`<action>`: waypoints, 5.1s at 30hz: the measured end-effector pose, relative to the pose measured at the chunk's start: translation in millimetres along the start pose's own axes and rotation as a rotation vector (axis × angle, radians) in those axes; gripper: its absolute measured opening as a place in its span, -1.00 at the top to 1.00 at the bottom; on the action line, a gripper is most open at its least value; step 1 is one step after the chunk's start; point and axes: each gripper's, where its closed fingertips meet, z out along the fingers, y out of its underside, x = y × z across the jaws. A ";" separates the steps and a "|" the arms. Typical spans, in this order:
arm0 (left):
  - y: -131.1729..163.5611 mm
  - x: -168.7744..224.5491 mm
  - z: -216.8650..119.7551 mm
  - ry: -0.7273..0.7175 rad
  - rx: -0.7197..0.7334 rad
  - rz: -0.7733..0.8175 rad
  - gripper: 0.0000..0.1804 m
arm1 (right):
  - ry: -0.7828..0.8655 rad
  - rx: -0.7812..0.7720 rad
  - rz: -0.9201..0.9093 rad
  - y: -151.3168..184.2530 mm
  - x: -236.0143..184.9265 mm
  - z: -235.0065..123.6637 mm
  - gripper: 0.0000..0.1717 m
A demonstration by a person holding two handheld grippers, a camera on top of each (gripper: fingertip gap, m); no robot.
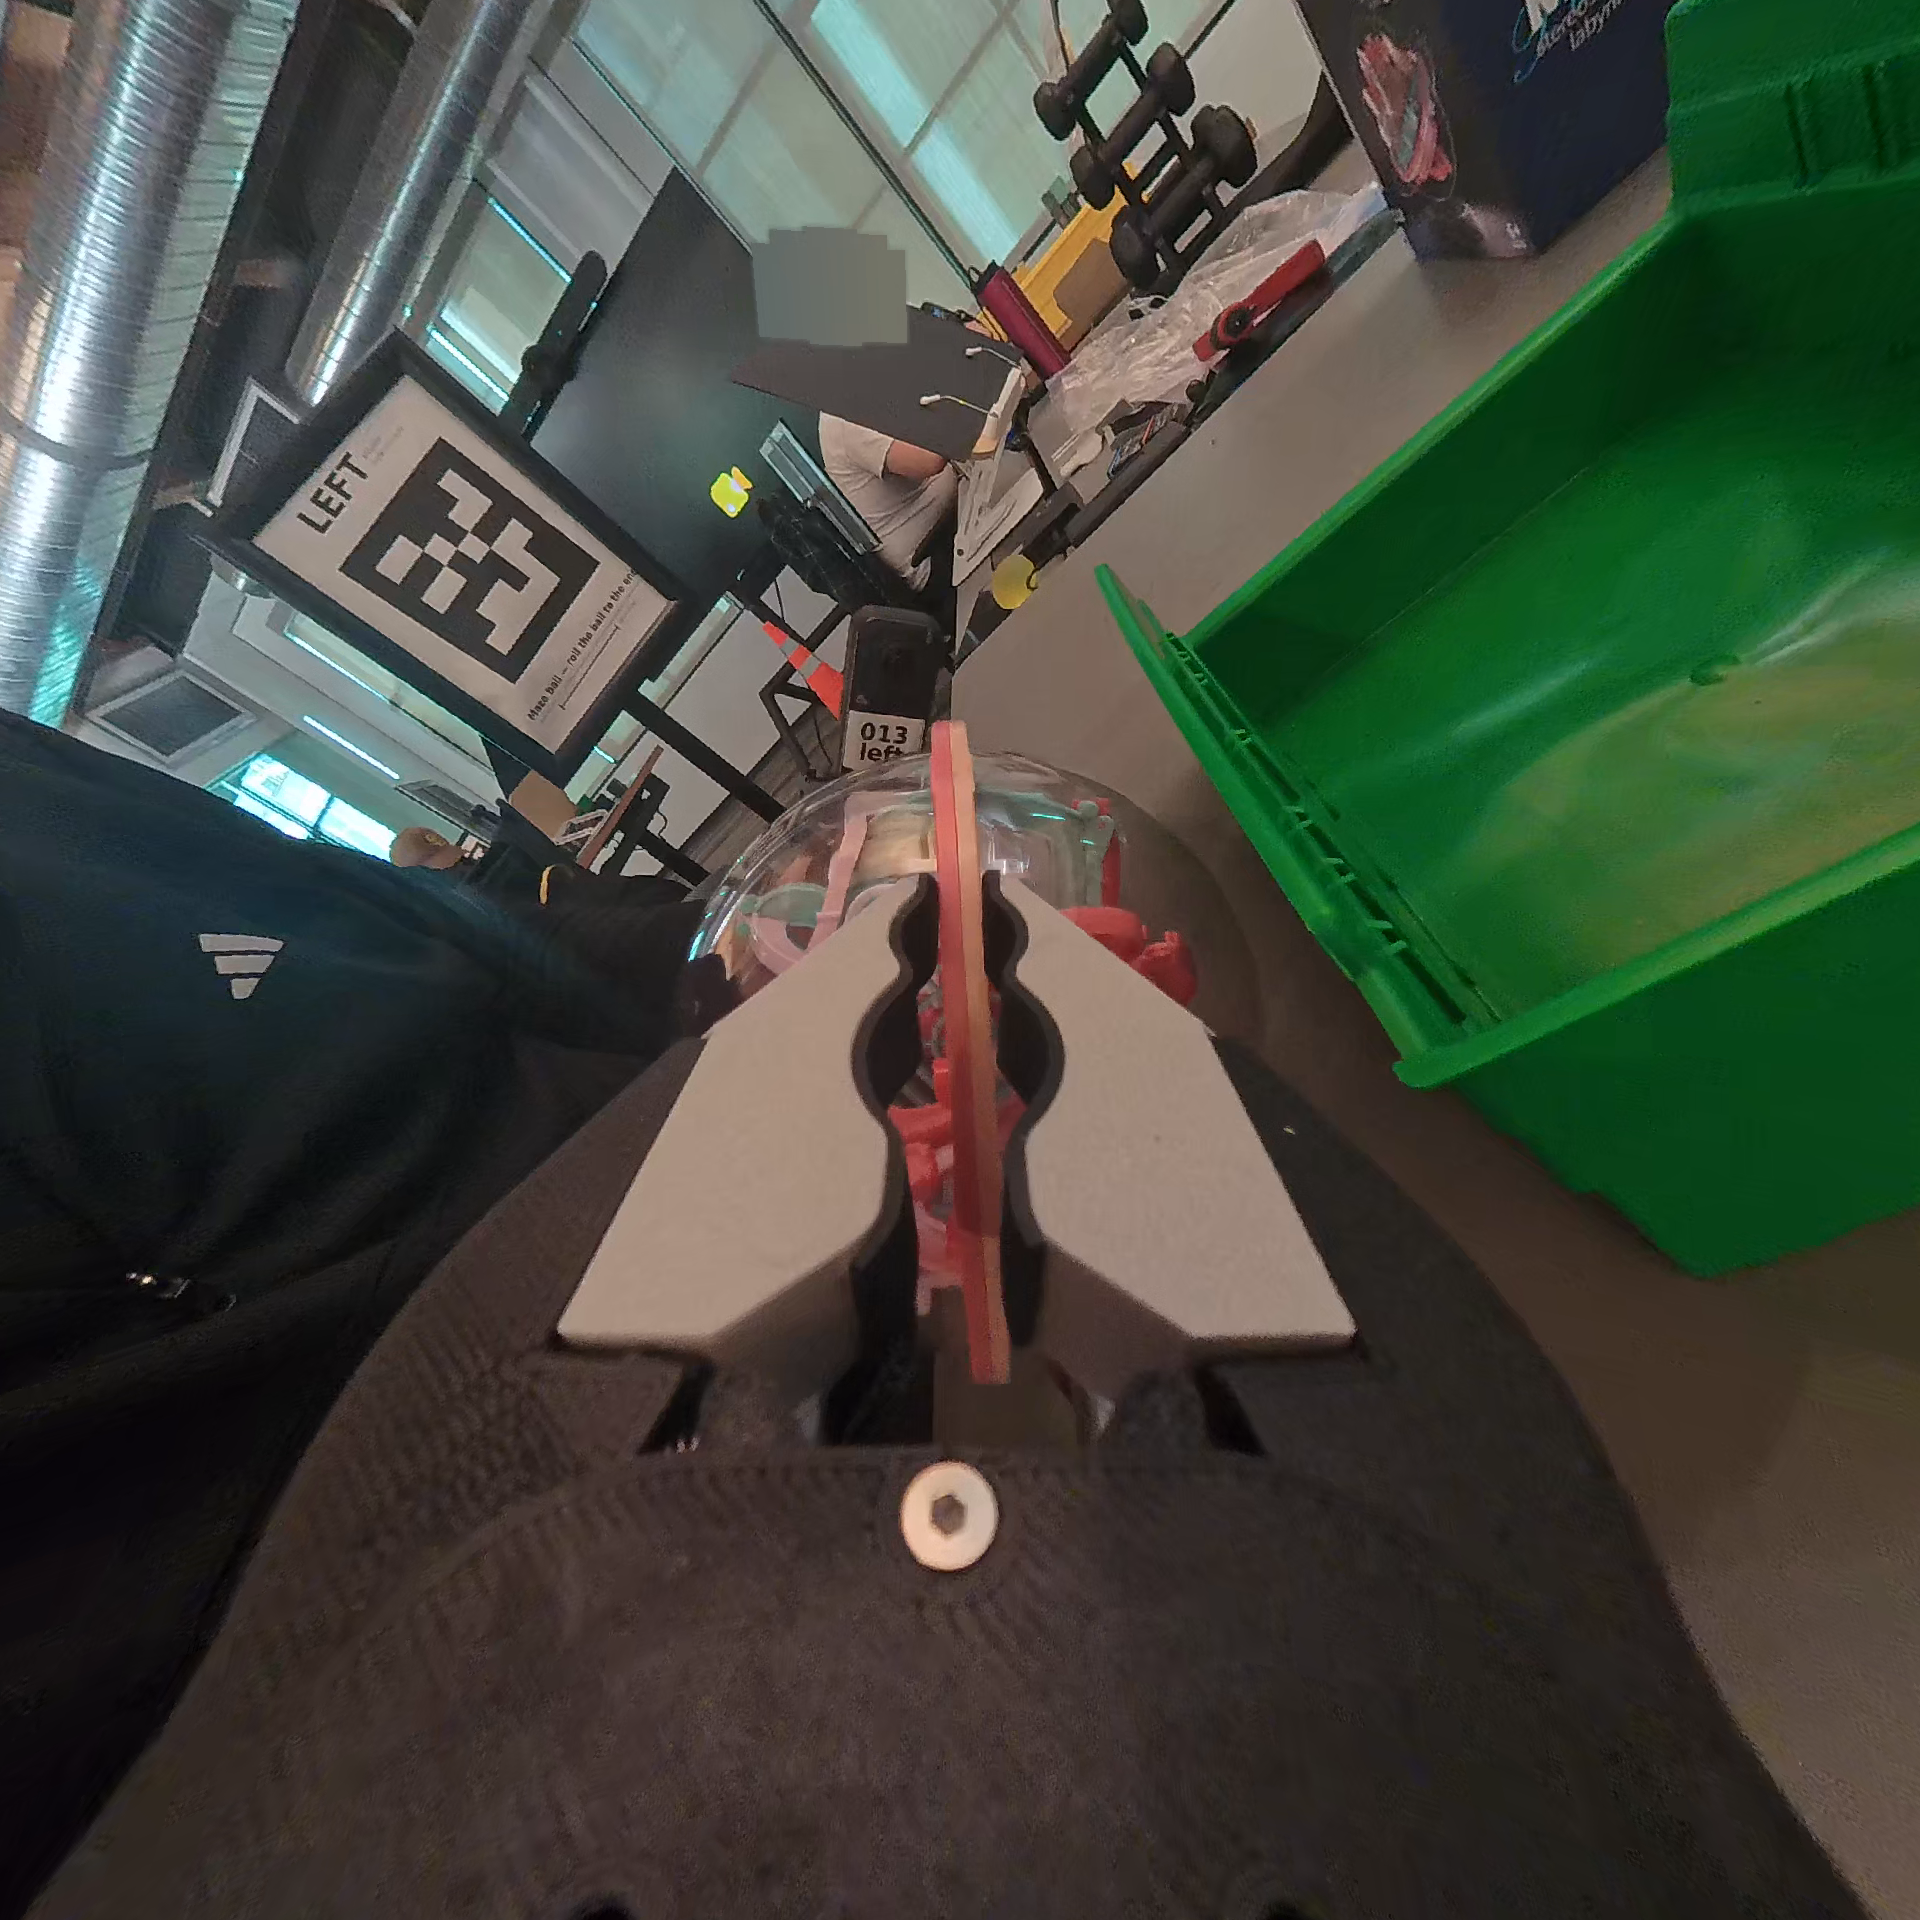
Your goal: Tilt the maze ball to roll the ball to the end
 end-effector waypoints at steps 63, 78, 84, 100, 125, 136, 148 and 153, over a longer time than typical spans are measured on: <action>11.1 5.6 24.0 -0.023 -0.018 0.089 0.94 | 0.035 0.163 0.094 49.2 -0.5 -50.0 0.92; 8.5 9.6 26.9 -0.008 -0.023 0.121 0.92 | 0.055 0.167 0.031 35.1 1.0 -52.8 0.92; 8.9 8.4 27.3 -0.007 -0.020 0.111 0.92 | 0.060 0.163 0.017 31.2 0.4 -53.0 0.92; 9.3 9.2 31.0 0.003 -0.017 0.118 0.91 | 0.070 0.172 -0.021 20.1 -1.5 -55.6 0.92; 8.0 10.2 39.7 0.019 -0.008 0.131 0.91 | 0.068 0.185 -0.040 5.9 -2.8 -61.5 0.92; 10.7 13.2 47.8 0.034 -0.019 0.142 0.91 | 0.079 0.182 -0.054 0.3 -3.9 -69.5 0.92; 13.0 12.2 51.1 0.034 -0.022 0.113 0.92 | 0.091 0.166 -0.009 2.1 2.1 -72.8 0.92; 20.2 10.8 51.9 -0.005 -0.057 0.049 0.92 | 0.102 0.150 0.086 9.5 16.2 -75.0 0.91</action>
